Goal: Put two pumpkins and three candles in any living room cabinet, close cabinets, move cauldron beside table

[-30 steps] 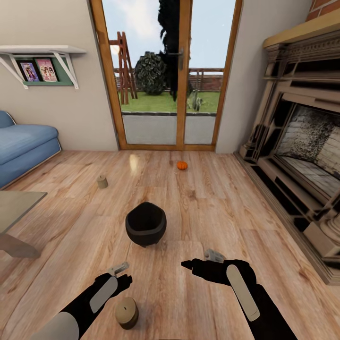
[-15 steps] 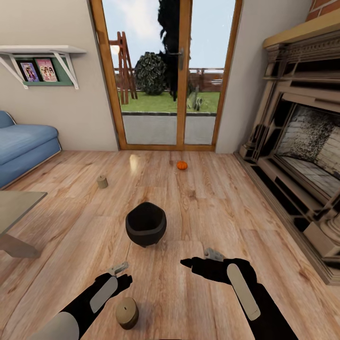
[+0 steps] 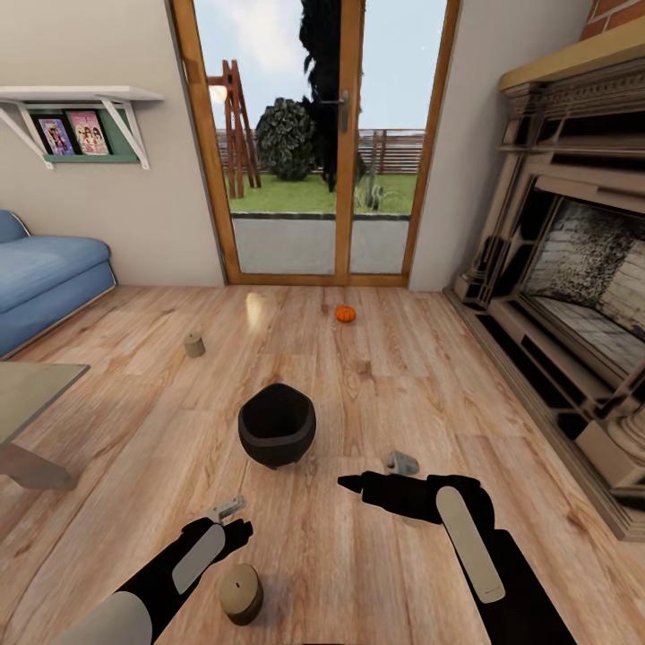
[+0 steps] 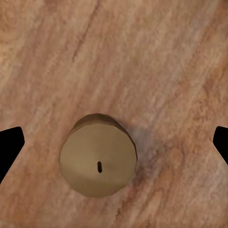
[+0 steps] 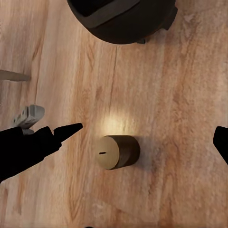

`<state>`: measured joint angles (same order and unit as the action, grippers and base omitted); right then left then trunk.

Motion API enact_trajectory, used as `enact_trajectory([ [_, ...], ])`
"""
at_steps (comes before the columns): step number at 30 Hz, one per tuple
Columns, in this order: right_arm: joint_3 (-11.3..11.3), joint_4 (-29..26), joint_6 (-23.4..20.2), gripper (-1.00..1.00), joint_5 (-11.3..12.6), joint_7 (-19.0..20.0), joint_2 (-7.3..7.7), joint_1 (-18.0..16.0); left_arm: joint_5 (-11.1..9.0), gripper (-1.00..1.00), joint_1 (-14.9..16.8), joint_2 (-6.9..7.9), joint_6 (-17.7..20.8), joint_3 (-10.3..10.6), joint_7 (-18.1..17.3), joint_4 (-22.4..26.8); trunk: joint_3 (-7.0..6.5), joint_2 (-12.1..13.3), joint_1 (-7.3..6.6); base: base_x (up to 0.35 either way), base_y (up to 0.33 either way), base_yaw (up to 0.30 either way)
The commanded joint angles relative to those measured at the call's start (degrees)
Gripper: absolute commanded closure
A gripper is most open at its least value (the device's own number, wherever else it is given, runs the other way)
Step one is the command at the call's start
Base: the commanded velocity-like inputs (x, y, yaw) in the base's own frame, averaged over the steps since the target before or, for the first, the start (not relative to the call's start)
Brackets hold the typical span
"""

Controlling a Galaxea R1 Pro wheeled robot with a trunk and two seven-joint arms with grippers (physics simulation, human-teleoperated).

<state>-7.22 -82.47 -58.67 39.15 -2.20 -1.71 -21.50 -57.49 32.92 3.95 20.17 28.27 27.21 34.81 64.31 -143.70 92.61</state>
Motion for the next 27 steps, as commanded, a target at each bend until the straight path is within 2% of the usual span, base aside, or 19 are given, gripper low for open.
enact_trajectory([
  [1,0.00,-0.08,-0.22,-1.00,0.17,-0.24,-0.04,-0.03,-0.43,-1.00,0.04,0.10,0.05,0.41,0.47,0.11,0.05,-0.02,-0.01,0.000,0.000,0.000],
  [8,0.14,-0.29,-0.40,-1.00,0.29,0.05,0.16,-0.03,-0.43,-1.00,0.04,0.00,0.05,0.38,0.47,0.02,0.05,-0.02,-0.01,0.000,0.000,0.000],
  [14,0.11,-0.32,-0.63,-1.00,0.31,2.69,0.10,-0.03,-0.43,-1.00,0.04,0.00,0.05,0.40,0.47,-0.01,0.05,-0.02,-0.01,0.000,0.000,0.000],
  [27,0.22,-0.37,-0.80,-1.00,0.31,3.07,0.11,-0.03,-0.43,-1.00,0.04,0.14,0.05,0.47,0.47,-0.18,2.93,-0.20,0.32,0.000,0.000,0.000],
])
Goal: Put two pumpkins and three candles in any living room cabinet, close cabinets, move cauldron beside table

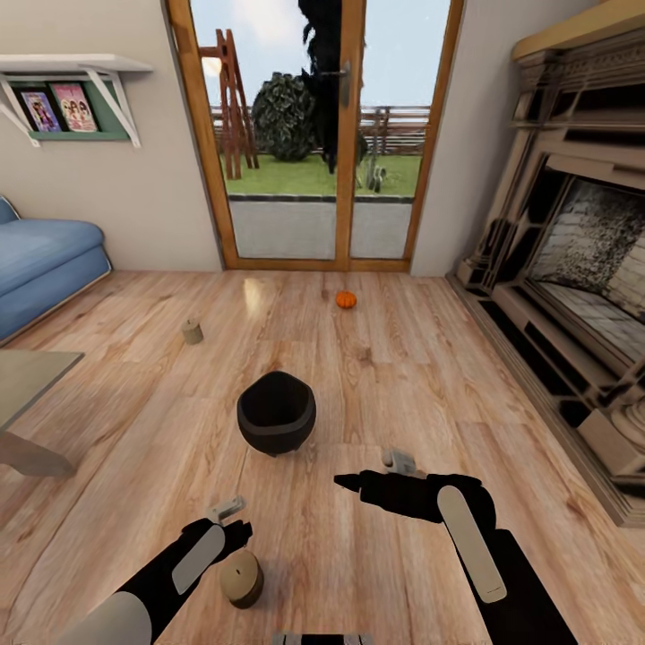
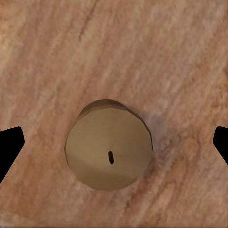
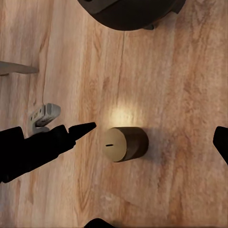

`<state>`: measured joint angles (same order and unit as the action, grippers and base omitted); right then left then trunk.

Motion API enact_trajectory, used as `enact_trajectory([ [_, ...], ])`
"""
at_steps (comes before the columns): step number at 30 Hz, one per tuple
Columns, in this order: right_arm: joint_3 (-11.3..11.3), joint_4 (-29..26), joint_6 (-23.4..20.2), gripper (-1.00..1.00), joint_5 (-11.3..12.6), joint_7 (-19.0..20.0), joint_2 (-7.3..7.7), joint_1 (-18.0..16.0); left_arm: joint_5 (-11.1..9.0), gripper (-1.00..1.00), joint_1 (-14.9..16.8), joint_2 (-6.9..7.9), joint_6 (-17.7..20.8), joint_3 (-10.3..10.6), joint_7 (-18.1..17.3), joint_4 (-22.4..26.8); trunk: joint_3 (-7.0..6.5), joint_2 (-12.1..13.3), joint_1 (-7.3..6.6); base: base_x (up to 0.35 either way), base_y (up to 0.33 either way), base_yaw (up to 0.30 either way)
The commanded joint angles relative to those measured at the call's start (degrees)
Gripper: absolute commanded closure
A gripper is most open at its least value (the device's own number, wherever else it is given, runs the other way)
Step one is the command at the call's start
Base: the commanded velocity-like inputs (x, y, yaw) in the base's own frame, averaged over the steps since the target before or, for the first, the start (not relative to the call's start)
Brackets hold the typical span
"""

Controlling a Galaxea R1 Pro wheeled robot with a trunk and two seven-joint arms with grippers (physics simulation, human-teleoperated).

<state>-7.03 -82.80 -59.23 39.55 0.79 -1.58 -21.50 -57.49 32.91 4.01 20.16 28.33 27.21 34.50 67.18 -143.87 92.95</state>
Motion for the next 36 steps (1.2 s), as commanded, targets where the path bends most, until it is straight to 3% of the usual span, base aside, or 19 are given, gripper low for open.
enact_trajectory([
  [1,0.00,-0.08,-0.25,-1.00,-0.09,0.08,-0.01,-0.03,-0.43,-1.00,0.04,0.04,0.05,0.41,0.47,0.13,0.28,-0.04,0.01,0.000,0.000,0.000],
  [36,-0.16,-2.37,-0.45,-1.00,-0.12,0.17,0.00,-0.03,-0.34,-1.00,0.04,-0.21,-0.12,0.50,0.47,0.13,8.03,-0.51,0.91,0.000,0.000,0.000],
])
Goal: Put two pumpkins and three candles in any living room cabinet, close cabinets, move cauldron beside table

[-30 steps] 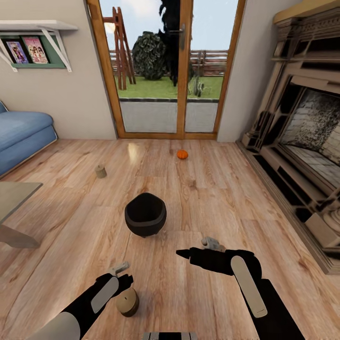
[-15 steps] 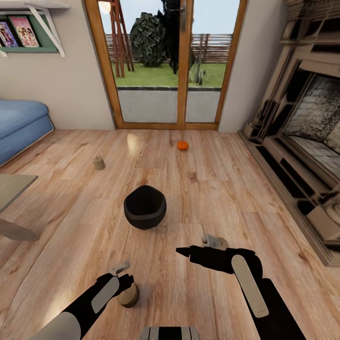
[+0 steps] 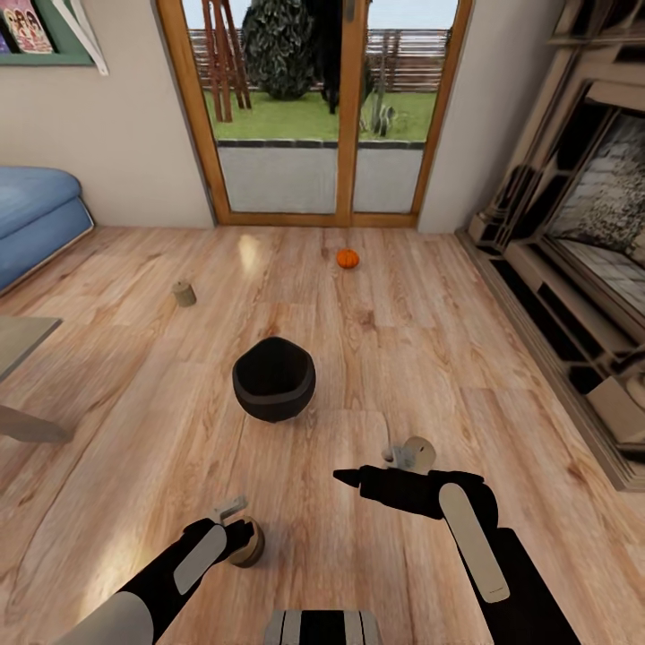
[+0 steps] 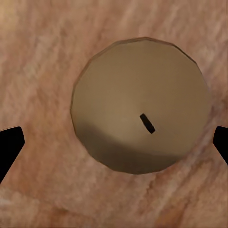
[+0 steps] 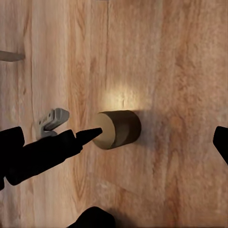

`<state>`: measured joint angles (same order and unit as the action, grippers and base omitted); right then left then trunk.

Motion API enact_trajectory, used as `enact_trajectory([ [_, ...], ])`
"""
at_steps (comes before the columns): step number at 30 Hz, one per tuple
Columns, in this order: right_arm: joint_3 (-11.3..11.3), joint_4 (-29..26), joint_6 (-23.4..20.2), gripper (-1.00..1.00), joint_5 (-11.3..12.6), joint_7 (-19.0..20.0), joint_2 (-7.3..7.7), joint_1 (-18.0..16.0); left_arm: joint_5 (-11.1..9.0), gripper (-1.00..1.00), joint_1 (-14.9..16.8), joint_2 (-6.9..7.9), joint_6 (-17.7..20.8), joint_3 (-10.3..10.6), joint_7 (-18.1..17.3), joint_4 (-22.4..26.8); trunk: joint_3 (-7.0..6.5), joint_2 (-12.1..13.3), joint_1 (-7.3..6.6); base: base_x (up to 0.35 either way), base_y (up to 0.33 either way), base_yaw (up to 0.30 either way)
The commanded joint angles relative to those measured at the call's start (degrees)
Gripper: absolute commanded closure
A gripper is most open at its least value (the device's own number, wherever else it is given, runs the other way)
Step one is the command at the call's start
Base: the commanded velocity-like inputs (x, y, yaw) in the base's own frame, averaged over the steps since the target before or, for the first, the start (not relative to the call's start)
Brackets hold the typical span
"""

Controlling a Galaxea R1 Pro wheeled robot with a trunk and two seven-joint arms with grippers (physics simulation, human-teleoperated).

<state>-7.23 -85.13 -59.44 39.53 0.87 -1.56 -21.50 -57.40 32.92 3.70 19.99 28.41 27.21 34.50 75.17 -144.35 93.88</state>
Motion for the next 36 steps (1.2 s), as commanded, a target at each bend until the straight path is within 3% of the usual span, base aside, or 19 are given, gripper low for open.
enact_trajectory([
  [1,-0.03,-0.02,-0.23,-1.00,-0.12,0.09,-0.02,-0.03,-0.40,-1.00,0.04,0.05,0.05,0.40,0.47,0.19,0.27,-0.04,0.01,0.000,0.000,0.000],
  [13,-0.15,0.10,-0.23,-1.00,-0.15,0.01,-0.01,-0.03,-0.34,-1.00,1.25,-0.66,0.05,0.45,0.39,1.31,2.93,-0.20,0.32,0.000,0.000,0.000],
  [36,-0.15,-0.01,-0.23,-1.00,-0.21,0.00,0.06,-0.03,-0.34,-1.00,1.27,-0.80,0.05,0.42,0.38,1.01,3.15,-0.21,0.35,0.000,0.000,0.000],
])
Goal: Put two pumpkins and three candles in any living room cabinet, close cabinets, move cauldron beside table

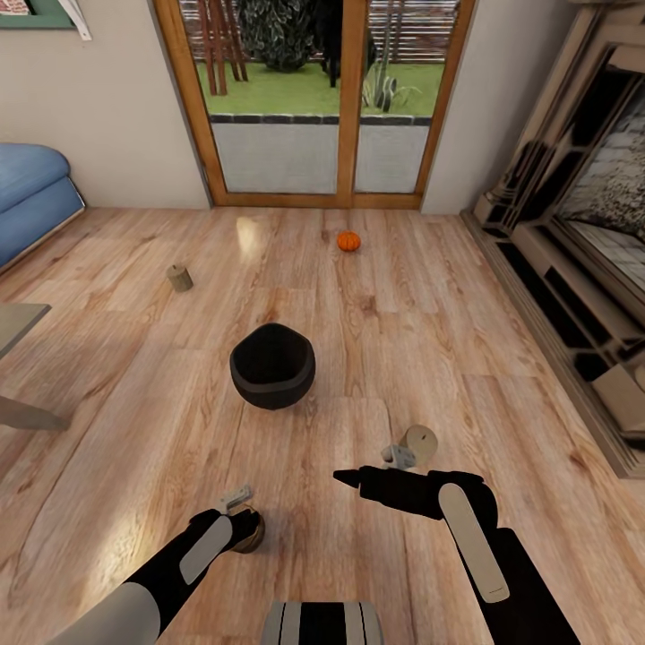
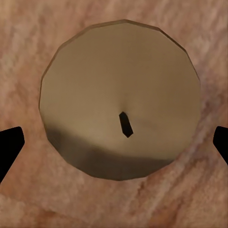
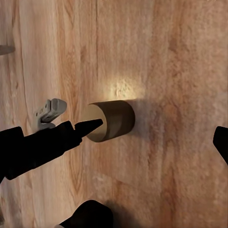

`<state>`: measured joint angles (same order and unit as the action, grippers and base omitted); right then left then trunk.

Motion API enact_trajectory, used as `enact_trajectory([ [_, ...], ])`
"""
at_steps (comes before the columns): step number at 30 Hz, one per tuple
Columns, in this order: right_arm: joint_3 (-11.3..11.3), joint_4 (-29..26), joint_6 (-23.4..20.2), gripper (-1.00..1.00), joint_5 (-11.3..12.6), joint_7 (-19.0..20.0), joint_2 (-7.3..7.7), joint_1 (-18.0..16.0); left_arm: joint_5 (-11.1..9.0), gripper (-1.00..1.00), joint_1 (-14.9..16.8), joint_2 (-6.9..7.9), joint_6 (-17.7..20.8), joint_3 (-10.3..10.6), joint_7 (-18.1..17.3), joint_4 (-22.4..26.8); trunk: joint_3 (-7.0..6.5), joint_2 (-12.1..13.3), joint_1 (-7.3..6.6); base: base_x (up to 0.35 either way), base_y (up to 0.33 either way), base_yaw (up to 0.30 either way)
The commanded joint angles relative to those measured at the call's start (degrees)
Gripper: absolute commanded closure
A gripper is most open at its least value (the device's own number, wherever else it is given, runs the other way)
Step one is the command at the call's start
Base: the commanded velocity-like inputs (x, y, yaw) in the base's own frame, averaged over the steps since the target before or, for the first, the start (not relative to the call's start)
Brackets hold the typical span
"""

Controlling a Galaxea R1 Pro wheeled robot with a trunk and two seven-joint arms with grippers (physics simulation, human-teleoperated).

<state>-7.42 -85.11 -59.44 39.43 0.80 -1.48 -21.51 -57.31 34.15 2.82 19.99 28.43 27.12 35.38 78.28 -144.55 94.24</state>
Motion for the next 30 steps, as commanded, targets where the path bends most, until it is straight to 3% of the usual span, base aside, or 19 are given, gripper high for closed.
enact_trajectory([
  [1,0.03,-0.06,-0.23,-1.00,-0.12,0.08,-0.05,-0.03,-0.43,-1.00,0.04,0.08,0.05,0.40,0.47,0.11,0.04,-0.02,-0.01,0.000,0.000,0.000],
  [30,0.03,-0.22,-0.23,-1.00,-0.06,0.15,-0.07,-0.03,-0.43,-1.00,0.04,0.08,0.05,0.40,0.47,-0.05,0.04,-0.02,-0.01,0.044,0.021,0.000],
])
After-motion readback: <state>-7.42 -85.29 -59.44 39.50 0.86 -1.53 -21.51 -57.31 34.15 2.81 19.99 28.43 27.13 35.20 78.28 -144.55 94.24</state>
